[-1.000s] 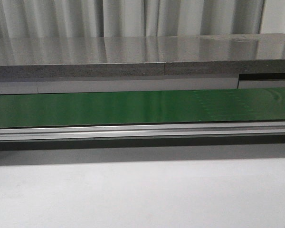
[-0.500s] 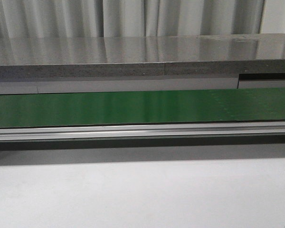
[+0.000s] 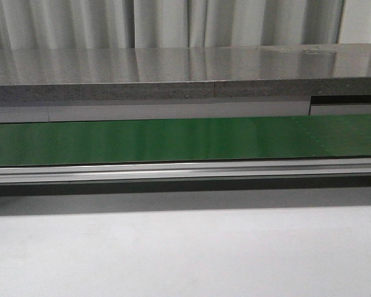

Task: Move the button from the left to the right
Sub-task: 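Move the left gripper down toward the yellow push button in the blue tray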

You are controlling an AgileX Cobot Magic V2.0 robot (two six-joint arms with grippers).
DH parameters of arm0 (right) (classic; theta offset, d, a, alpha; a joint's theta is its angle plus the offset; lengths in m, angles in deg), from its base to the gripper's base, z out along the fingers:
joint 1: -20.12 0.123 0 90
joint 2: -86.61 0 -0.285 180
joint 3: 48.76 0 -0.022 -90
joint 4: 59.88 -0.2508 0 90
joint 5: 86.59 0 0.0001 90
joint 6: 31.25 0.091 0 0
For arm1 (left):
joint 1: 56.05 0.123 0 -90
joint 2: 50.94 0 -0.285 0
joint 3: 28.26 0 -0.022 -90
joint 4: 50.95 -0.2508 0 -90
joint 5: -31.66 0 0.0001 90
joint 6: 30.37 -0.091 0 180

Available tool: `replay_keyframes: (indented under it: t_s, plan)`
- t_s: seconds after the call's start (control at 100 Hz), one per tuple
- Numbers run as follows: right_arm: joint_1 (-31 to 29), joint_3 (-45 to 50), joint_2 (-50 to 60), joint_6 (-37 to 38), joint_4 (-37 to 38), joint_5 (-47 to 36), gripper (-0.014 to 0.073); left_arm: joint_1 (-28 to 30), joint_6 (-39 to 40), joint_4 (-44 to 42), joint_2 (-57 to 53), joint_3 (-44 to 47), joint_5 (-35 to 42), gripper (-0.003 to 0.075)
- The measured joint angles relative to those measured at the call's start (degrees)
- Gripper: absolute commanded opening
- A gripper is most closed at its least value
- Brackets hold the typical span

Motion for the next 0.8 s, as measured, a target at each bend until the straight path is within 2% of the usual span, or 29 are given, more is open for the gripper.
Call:
replay_keyframes:
  t_s: [0.15,0.37,0.5,0.65,0.8]
  plan:
    - [0.0,0.0,0.0,0.0,0.0,0.0,-0.0068,0.0,0.0,2.2,5.3,-8.5,-5.2,-0.0019]
    - [0.0,0.0,0.0,0.0,0.0,0.0,-0.0068,0.0,0.0,2.2,17.9,-23.7,-23.1,-0.0019]
    - [0.0,0.0,0.0,0.0,0.0,0.0,-0.0068,0.0,0.0,2.2,25.9,-31.0,-31.3,-0.0019]
    - [0.0,0.0,0.0,0.0,0.0,0.0,-0.0068,0.0,0.0,3.0,33.2,-35.2,-39.0,-0.0019]
    - [0.0,0.0,0.0,0.0,0.0,0.0,-0.0068,0.0,0.0,4.4,38.3,-35.7,-41.4,-0.0019]
